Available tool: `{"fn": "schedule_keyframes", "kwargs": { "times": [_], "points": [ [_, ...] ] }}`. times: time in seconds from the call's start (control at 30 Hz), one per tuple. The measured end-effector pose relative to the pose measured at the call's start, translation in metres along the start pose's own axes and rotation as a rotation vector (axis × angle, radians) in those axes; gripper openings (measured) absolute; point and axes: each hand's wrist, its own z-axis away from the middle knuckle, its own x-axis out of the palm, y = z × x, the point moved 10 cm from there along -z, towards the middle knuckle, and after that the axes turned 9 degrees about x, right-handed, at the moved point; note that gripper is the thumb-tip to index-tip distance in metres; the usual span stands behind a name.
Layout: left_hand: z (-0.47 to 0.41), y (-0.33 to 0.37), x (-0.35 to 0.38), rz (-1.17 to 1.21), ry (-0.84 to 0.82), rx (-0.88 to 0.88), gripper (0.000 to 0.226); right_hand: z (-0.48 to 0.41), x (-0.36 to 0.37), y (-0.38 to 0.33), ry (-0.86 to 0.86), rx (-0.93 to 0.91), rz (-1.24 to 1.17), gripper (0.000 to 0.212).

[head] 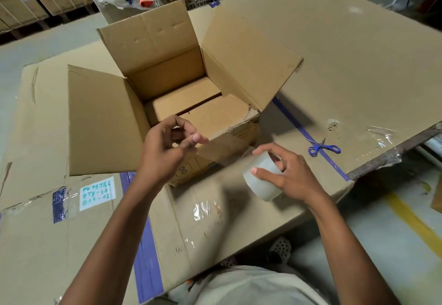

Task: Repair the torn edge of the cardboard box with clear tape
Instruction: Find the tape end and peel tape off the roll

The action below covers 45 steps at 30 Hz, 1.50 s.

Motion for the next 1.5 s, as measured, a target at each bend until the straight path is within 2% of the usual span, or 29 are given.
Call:
{"fn": "schedule_keyframes", "kwargs": {
  "times": [0.1, 0.23, 0.3, 0.37, 0.43, 0.6, 0.67, 0.83, 1.0, 1.07, 1.17, 1.3, 1.37, 1.5],
  "points": [
    [0.004, 0.005, -0.006, 0.044, 0.039, -0.012, 0.034, 0.007, -0.003, 0.006, 0.045, 0.027, -0.048, 0.046],
    [0.006, 0.013, 0.004, -0.052, -0.038, -0.004, 0.067, 0.012, -0.003, 0.008, 0.061, 0.048, -0.067, 0.042],
    [0.005, 0.011, 0.006, -0.111, -0.035, 0.002, 0.057, 0.014, -0.008, 0.008, 0.073, 0.058, -0.064, 0.042],
    [0.002, 0.006, 0.003, -0.184, 0.011, 0.013, 0.027, 0.016, -0.011, 0.008, 0.066, 0.07, -0.06, 0.043],
    [0.0, 0.002, 0.0, -0.206, 0.041, 0.032, 0.012, 0.02, -0.01, 0.005, 0.066, 0.071, -0.038, 0.045],
    [-0.004, 0.003, 0.002, -0.108, 0.085, 0.072, 0.006, 0.023, -0.01, 0.001, 0.134, 0.113, 0.128, 0.039],
    [-0.004, 0.0, 0.004, -0.101, 0.105, 0.076, 0.004, 0.021, -0.01, 0.002, 0.142, 0.161, 0.153, 0.044],
    [-0.004, -0.011, -0.001, -0.071, 0.148, 0.073, 0.003, 0.013, -0.011, 0.027, 0.134, 0.376, 0.222, 0.088],
    [0.007, -0.043, 0.009, -0.075, 0.131, 0.064, 0.006, 0.004, -0.013, 0.048, 0.214, 0.512, 0.272, 0.107],
    [0.015, -0.059, 0.014, -0.063, 0.144, 0.064, 0.007, 0.001, -0.007, 0.049, 0.175, 0.471, 0.253, 0.105],
    [0.034, -0.081, 0.016, 0.021, 0.182, 0.031, 0.01, 0.004, 0.008, 0.052, -0.021, 0.361, 0.169, 0.09],
    [0.07, -0.106, 0.011, 0.104, 0.212, -0.033, 0.017, 0.01, 0.018, 0.067, -0.153, 0.353, 0.266, 0.11],
    [0.084, -0.118, 0.005, 0.103, 0.232, -0.087, 0.013, 0.01, 0.017, 0.062, -0.124, 0.349, 0.312, 0.113],
    [0.095, -0.13, 0.001, 0.111, 0.274, -0.124, 0.011, 0.006, 0.004, 0.045, 0.098, 0.331, 0.42, 0.104]
  ]
}}
